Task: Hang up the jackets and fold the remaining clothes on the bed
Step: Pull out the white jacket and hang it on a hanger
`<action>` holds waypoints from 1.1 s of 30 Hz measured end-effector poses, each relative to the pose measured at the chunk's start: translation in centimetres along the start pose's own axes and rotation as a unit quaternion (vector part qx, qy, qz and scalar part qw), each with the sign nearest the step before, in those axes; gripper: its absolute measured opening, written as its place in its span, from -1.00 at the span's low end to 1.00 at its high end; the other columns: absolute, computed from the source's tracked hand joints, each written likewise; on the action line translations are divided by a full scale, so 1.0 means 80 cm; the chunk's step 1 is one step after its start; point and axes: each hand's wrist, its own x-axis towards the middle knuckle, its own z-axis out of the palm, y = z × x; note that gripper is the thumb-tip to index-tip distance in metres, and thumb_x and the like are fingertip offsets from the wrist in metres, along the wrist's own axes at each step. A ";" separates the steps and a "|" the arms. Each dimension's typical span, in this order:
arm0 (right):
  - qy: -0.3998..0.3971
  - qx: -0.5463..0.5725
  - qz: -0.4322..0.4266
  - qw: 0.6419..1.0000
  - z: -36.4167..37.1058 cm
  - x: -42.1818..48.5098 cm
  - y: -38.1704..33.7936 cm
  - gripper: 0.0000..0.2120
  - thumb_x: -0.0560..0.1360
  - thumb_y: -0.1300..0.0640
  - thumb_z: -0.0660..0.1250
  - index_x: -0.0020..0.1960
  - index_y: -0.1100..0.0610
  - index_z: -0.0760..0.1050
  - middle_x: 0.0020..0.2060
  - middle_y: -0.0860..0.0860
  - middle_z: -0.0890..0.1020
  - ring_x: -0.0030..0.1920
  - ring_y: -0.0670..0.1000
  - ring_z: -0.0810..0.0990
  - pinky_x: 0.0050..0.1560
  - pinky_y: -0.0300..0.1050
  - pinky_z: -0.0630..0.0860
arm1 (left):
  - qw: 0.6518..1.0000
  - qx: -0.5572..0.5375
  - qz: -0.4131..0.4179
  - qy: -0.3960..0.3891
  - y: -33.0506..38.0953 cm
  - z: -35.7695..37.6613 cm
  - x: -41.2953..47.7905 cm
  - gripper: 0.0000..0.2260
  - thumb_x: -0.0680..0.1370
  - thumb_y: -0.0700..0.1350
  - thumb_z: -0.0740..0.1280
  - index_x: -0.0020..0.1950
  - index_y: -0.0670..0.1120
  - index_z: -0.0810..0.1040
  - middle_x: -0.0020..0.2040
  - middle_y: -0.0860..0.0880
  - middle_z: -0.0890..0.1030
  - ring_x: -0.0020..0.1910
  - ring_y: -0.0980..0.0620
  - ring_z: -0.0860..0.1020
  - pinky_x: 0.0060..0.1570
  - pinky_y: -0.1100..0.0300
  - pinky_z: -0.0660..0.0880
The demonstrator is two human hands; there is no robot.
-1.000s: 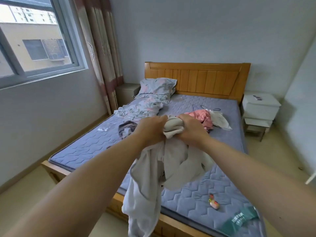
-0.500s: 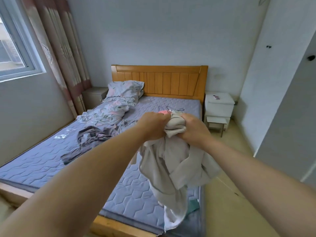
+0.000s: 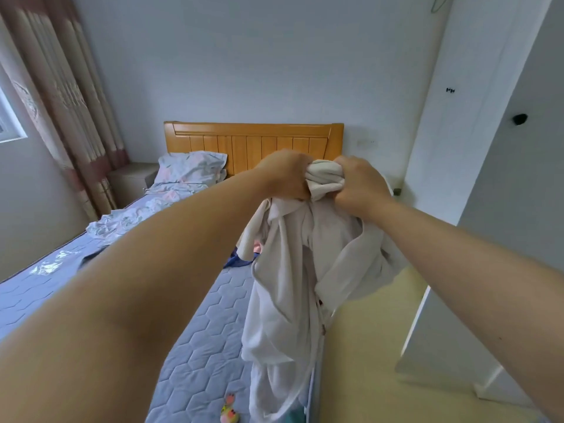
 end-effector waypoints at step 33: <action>-0.194 0.036 -0.097 0.976 0.217 0.455 0.420 -0.88 0.40 0.20 0.30 -0.09 0.07 0.41 -0.21 -0.03 0.52 -0.21 0.02 0.48 -0.28 -0.06 0.41 | 0.968 -0.113 -0.209 -0.084 -0.153 0.254 0.505 -0.74 0.35 -0.05 0.49 -0.01 -0.05 0.57 -0.13 0.00 0.62 -0.15 0.03 0.56 -0.16 0.15 0.53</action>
